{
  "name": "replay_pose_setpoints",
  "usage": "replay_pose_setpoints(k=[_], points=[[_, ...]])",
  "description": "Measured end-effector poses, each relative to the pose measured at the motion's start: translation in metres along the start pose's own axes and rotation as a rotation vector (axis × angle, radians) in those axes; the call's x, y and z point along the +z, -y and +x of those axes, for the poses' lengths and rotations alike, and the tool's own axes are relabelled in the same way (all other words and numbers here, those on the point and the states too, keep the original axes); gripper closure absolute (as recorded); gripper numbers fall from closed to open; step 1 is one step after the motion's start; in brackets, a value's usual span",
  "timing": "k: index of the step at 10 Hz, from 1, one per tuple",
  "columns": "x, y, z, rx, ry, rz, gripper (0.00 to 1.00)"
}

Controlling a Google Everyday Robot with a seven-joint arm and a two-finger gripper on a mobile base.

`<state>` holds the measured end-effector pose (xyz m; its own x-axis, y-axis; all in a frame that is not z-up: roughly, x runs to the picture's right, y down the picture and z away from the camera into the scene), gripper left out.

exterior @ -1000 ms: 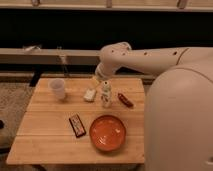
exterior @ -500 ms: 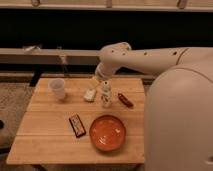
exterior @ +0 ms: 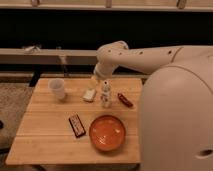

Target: Wipe the white sponge on the table

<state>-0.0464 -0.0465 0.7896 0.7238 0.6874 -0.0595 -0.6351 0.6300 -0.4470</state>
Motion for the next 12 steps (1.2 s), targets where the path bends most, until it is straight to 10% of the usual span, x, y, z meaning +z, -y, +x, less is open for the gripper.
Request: replay_pose_setpoints(k=[12], points=[[0.080, 0.017, -0.039, -0.107, -0.144, 0.004, 0.20]])
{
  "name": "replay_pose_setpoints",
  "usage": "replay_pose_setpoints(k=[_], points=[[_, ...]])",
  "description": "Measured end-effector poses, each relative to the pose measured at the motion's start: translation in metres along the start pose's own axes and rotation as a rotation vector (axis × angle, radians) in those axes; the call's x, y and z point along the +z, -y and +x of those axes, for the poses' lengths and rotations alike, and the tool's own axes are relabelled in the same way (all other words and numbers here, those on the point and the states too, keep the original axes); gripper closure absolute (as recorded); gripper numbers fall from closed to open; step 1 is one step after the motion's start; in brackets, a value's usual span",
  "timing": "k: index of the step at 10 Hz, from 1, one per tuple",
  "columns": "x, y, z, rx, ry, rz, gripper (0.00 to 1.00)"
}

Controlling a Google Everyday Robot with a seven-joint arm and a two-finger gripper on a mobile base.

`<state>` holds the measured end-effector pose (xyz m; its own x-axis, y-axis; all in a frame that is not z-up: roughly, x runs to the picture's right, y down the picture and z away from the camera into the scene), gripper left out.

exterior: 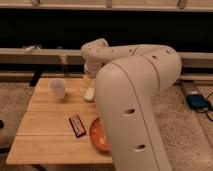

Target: Wipe the white sponge on the table

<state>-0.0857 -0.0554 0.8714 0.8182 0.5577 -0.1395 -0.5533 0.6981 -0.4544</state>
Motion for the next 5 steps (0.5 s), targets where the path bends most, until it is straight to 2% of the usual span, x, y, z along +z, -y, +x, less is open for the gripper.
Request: replay_pose_setpoints(k=[5], points=[[0.037, -0.012, -0.003, 0.024, -0.047, -0.010, 0.20]])
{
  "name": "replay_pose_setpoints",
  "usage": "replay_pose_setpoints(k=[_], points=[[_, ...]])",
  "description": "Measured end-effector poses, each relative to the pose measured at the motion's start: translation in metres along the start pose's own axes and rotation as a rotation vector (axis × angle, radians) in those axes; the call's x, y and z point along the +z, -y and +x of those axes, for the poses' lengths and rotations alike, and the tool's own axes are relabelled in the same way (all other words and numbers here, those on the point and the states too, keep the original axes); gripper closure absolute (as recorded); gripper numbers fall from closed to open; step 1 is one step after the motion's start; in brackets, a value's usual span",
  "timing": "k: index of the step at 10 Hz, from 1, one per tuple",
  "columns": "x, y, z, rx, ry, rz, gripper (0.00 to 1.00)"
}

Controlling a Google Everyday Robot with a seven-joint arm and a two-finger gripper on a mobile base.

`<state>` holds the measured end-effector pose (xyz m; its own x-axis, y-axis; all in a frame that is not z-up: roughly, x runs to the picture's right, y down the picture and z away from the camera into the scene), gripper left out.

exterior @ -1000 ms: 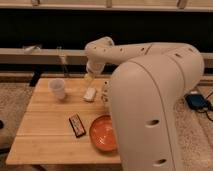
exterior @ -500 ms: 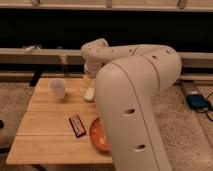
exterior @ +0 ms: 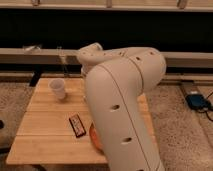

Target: Wipe the white sponge on the table

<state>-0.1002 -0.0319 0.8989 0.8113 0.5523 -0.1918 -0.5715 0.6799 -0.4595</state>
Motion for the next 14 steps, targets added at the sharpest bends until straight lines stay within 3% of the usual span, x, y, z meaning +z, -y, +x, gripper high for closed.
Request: replay_pose_setpoints(k=[6, 14], points=[[0.033, 0.005, 0.005, 0.048, -0.026, -0.007, 0.20], [0.077, 0.005, 0.000, 0.055, -0.077, -0.038, 0.20]])
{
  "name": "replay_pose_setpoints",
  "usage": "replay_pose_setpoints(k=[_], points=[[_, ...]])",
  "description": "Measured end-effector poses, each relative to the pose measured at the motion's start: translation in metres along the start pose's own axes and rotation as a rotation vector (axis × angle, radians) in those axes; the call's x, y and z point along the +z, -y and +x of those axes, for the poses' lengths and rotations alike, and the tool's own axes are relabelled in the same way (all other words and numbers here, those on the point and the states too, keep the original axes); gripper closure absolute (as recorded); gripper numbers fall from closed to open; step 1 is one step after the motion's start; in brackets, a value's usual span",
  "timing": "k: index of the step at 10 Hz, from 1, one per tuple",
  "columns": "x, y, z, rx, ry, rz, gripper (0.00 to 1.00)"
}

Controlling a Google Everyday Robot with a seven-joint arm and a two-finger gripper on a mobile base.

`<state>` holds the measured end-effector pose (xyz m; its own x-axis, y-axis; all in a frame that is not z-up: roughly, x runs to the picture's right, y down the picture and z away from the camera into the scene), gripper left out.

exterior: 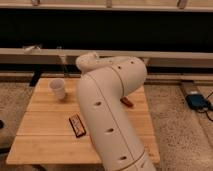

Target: Wipe the white sponge on the table

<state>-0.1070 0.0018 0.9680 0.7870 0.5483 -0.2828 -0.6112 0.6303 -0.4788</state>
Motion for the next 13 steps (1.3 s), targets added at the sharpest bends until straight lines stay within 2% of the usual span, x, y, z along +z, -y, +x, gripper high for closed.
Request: replay_pose_setpoints(k=[4, 9, 10, 13], points=[[0.018, 0.000, -0.002, 0.007, -0.023, -0.018, 0.20], [0.030, -0.003, -0.008, 0.009, -0.040, -0.030, 0.21], [0.031, -0.004, -0.008, 0.009, -0.042, -0.031, 0.26], [0.032, -0.006, -0.007, 0.010, -0.050, -0.036, 0.55]])
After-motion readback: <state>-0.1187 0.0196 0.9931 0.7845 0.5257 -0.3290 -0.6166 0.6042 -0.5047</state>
